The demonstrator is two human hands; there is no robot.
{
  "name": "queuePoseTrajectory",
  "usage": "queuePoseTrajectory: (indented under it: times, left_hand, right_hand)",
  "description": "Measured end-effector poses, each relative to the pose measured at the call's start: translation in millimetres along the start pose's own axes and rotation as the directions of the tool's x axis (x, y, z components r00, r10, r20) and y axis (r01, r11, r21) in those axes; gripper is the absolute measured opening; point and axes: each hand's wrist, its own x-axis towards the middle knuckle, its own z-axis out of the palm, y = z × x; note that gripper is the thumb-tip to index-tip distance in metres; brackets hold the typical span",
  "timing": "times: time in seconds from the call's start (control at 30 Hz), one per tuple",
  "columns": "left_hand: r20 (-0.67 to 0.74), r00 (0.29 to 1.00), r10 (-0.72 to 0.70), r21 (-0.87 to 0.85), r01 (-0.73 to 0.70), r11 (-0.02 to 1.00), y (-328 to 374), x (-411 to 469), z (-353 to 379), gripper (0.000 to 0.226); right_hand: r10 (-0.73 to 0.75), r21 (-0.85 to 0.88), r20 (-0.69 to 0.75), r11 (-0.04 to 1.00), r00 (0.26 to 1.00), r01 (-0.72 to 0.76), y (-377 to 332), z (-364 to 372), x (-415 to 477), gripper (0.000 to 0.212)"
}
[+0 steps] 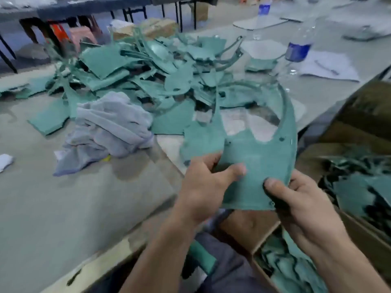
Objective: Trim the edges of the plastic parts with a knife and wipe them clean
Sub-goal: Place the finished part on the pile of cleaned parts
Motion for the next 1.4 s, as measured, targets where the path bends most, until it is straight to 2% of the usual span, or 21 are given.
queuePoseTrajectory:
  times: [0.07,0.1,0.2,0.23,0.3,0.33,0.37,0.43,0.47,0.53,0.6,0.63,0.73,0.87,1.03,1.17,1.23,1.3,1.4]
  left_hand:
    - [0.19,0.972,-0.138,-0.046,0.149,0.988,-27.1,-4.2,40.4,0.029]
    - [0.288,0.935,-0.205,-0.044,0.227,0.973,-43.3,-8.2,59.9,0.034]
    - [0.473,0.775,-0.419,-0.059,0.502,0.863,-101.1,-22.1,112.9,0.042]
    - [0.464,0.731,-0.5,-0.065,0.591,0.804,-120.5,-25.8,128.6,0.042]
    - [0.296,0.681,-0.669,-0.045,0.71,0.703,-155.8,-29.6,151.4,0.039]
    - [0.233,0.667,-0.708,-0.036,0.733,0.679,-170.9,-30.6,157.4,0.039]
    - [0.231,0.657,-0.717,-0.028,0.741,0.671,-183.1,-30.9,160.9,0.04]
    - [0.306,0.646,-0.7,0.016,0.731,0.682,-200.3,-31.1,161.0,0.051]
    - [0.333,0.648,-0.685,0.056,0.712,0.7,-204.7,-31.9,159.7,0.059]
    - [0.357,0.671,-0.649,0.167,0.638,0.752,-208.8,-30.3,157.0,0.066]
    - [0.299,0.75,-0.589,0.248,0.535,0.808,-204.7,-26.2,157.3,0.061]
    - [0.265,0.795,-0.546,0.246,0.492,0.835,-201.2,-23.8,157.5,0.059]
    - [0.153,0.878,-0.453,0.156,0.431,0.889,-184.3,-16.3,151.5,0.057]
    - [0.059,0.926,-0.374,-0.059,0.377,0.924,-155.2,-6.4,138.3,0.034]
    - [0.024,0.988,-0.152,0.04,0.151,0.988,-96.3,5.1,114.0,0.021]
    - [-0.078,0.997,-0.004,0.076,0.01,0.997,-50.4,18.7,74.5,0.037]
    - [-0.125,0.99,0.07,0.121,-0.055,0.991,-26.3,21.5,46.7,0.048]
    - [-0.167,0.977,0.135,0.128,-0.115,0.985,-2.9,19.5,13.6,0.053]
    - [-0.28,0.929,0.241,0.157,-0.203,0.967,22.7,10.7,-43.8,0.044]
  right_hand:
    - [0.126,0.043,-0.111,0.992,0.986,-0.122,5.8,-47.6,-29.5,0.034]
    - [0.202,0.077,-0.179,0.979,0.963,-0.191,10.5,-71.3,-43.8,0.033]
    - [0.404,0.169,-0.388,0.915,0.829,-0.367,39.0,-134.4,-81.8,0.032]
    - [0.46,0.2,-0.435,0.887,0.774,-0.415,51.7,-151.4,-92.1,0.031]
    - [0.556,0.308,-0.518,0.83,0.649,-0.465,78.7,-182.1,-105.1,0.025]
    - [0.589,0.383,-0.559,0.808,0.584,-0.447,91.5,-197.1,-106.7,0.022]
    - [0.611,0.462,-0.589,0.792,0.53,-0.399,102.6,-211.2,-104.7,0.018]
    - [0.65,0.61,-0.605,0.75,0.461,-0.257,122.0,-235.3,-93.1,0.012]
    - [0.671,0.658,-0.59,0.722,0.449,-0.213,129.7,-243.7,-85.4,0.013]
    - [0.74,0.679,-0.529,0.663,0.416,-0.316,148.2,-251.6,-72.3,0.019]
    - [0.827,0.719,-0.402,0.551,0.393,-0.424,166.1,-249.8,-69.5,0.02]
    - [0.843,0.75,-0.358,0.516,0.402,-0.414,174.5,-249.1,-67.3,0.02]
    - [0.81,0.777,-0.34,0.528,0.478,-0.343,184.8,-241.4,-56.0,0.025]
    - [0.774,0.717,-0.233,0.545,0.588,-0.433,164.6,-204.4,-38.8,0.02]
    - [0.608,0.597,-0.161,0.687,0.777,-0.414,101.6,-147.3,-13.6,0.012]
    - [0.443,0.532,-0.046,0.769,0.895,-0.354,49.0,-84.4,7.9,0.018]
    - [0.361,0.471,0.048,0.814,0.931,-0.34,28.6,-48.9,17.5,0.022]
    - [0.307,0.405,0.165,0.845,0.937,-0.348,11.2,-7.7,25.9,0.02]
    - [0.237,0.252,0.339,0.91,0.911,-0.33,-1.1,59.9,40.2,0.021]
